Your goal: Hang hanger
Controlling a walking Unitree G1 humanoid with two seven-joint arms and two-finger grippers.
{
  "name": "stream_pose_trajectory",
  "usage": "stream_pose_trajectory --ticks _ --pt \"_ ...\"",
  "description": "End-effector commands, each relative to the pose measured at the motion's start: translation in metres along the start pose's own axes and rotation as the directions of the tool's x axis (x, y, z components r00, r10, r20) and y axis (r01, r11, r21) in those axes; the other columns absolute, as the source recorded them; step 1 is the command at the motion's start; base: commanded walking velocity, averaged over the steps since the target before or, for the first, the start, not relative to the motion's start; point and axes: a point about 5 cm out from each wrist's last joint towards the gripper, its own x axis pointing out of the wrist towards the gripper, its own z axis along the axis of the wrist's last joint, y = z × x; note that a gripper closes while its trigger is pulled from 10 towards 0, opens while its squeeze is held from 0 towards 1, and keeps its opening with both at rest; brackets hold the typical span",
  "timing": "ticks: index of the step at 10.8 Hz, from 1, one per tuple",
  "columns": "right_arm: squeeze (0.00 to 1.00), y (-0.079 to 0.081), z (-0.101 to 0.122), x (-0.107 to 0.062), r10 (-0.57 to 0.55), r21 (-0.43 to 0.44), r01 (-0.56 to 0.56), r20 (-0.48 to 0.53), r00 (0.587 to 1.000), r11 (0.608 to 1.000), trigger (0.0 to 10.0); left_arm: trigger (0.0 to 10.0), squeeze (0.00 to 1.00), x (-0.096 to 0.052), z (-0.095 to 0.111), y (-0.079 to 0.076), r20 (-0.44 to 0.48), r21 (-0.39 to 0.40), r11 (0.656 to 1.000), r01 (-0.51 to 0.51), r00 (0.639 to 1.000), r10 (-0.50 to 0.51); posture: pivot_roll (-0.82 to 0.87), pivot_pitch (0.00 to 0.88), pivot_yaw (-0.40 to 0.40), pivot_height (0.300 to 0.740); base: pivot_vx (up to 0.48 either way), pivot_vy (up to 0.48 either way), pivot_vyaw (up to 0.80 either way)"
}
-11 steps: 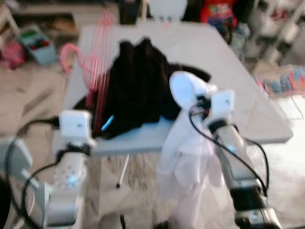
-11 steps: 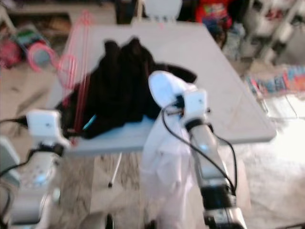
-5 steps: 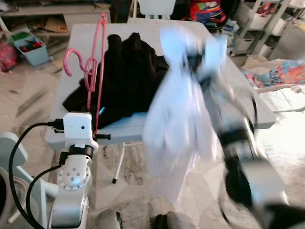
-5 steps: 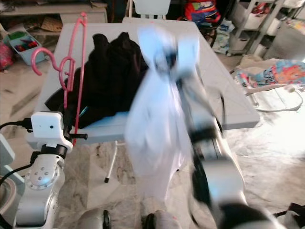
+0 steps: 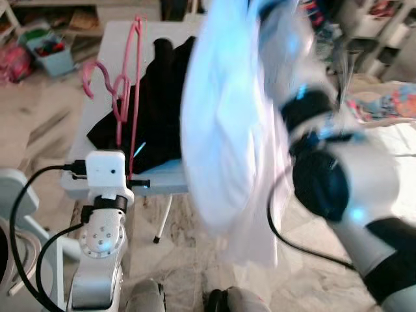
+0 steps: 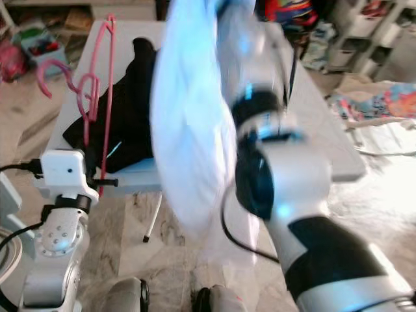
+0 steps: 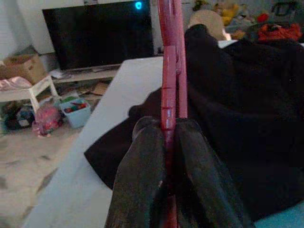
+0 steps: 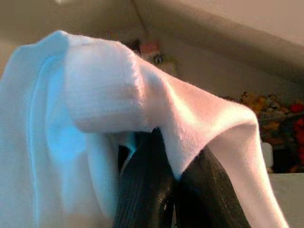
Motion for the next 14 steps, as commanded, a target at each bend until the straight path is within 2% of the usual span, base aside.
stream_pose_trajectory --ticks 1,2,4,5,6,7,8,9,10,11,12,13,14 --pt "0.00 0.001 0.011 0.004 -0.014 0.043 0.012 0.046 0.999 0.999 10.0 10.0 0.00 0.000 0.002 0.002 0.007 0.014 1.000 -0.024 1.000 0.024 0.16 0.061 -0.128 0.740 0.000 0.000 0.00" --pt "0.00 0.003 -0.011 -0.003 0.000 0.028 0.001 -0.026 1.000 1.000 10.0 10.0 0.00 -0.001 0.002 0.001 0.008 0.013 1.000 -0.026 1.000 0.026 0.16 0.061 -0.131 0.740 0.000 0.000 0.00" --pt "0.00 0.004 -0.081 -0.038 0.053 -0.136 -0.095 -0.285 0.957 0.986 10.0 10.0 0.00 -0.001 0.003 -0.001 0.012 0.012 1.000 -0.025 1.000 0.025 0.16 0.064 -0.132 0.740 0.000 0.000 0.00" --pt "0.00 0.000 -0.121 -0.069 0.078 -0.256 -0.211 -0.446 0.891 0.943 10.0 10.0 0.00 -0.001 0.003 -0.002 0.014 0.011 1.000 -0.021 1.000 0.021 0.16 0.064 -0.131 0.740 0.000 0.000 0.00" --pt "0.00 -0.006 -0.142 -0.088 0.084 -0.279 -0.272 -0.541 0.837 0.921 10.0 10.0 0.00 0.000 0.003 -0.003 0.015 0.008 1.000 -0.017 1.000 0.017 0.16 0.063 -0.126 0.740 0.000 0.000 0.00" --pt "0.00 -0.013 -0.152 -0.100 0.073 -0.297 -0.299 -0.587 0.806 0.907 10.0 10.0 0.00 0.000 0.003 -0.004 0.016 0.006 1.000 -0.011 1.000 0.011 0.16 0.062 -0.124 0.740 0.000 0.000 0.00" --pt "0.00 -0.022 -0.164 -0.115 0.073 -0.303 -0.358 -0.664 0.744 0.883 10.0 10.0 0.00 0.002 0.004 -0.006 0.020 0.007 1.000 0.002 1.000 -0.002 0.15 0.058 -0.119 0.740 0.000 0.000 0.00" --pt "0.58 -0.029 -0.166 -0.120 0.090 -0.258 -0.352 -0.681 0.727 0.900 10.0 10.0 0.00 0.003 0.004 -0.007 0.022 0.006 1.000 0.005 1.000 -0.006 0.15 0.056 -0.118 0.740 0.000 0.000 0.00" --pt "1.00 -0.033 -0.165 -0.121 0.083 -0.260 -0.349 -0.684 0.724 0.900 10.0 10.0 0.00 0.003 0.004 -0.007 0.023 0.006 1.000 0.008 1.000 -0.008 0.15 0.053 -0.117 0.740 0.000 0.000 0.00" --pt "1.00 -0.034 -0.156 -0.113 0.097 -0.270 -0.327 -0.619 0.779 0.906 10.0 10.0 0.00 0.004 0.004 -0.007 0.022 0.004 1.000 0.016 1.000 -0.016 0.15 0.051 -0.113 0.740 0.000 0.000 0.00" --pt "1.00 -0.033 -0.135 -0.098 0.124 -0.291 -0.284 -0.467 0.876 0.914 10.0 10.0 0.00 0.004 0.004 -0.008 0.021 0.003 1.000 0.022 1.000 -0.022 0.15 0.051 -0.113 0.740 0.000 0.000 0.00" --pt "1.00 -0.032 -0.118 -0.088 0.143 -0.337 -0.271 -0.359 0.922 0.902 10.0 10.0 0.00 0.003 0.004 -0.009 0.020 0.001 1.000 0.029 0.999 -0.029 0.15 0.049 -0.111 0.740 0.000 0.000 0.00" --pt "1.00 -0.034 -0.115 -0.086 0.133 -0.333 -0.255 -0.347 0.928 0.908 10.0 10.0 0.00 0.004 0.003 -0.010 0.019 -0.001 0.999 0.041 0.999 -0.041 0.15 0.047 -0.110 0.740 0.000 0.000 0.00"
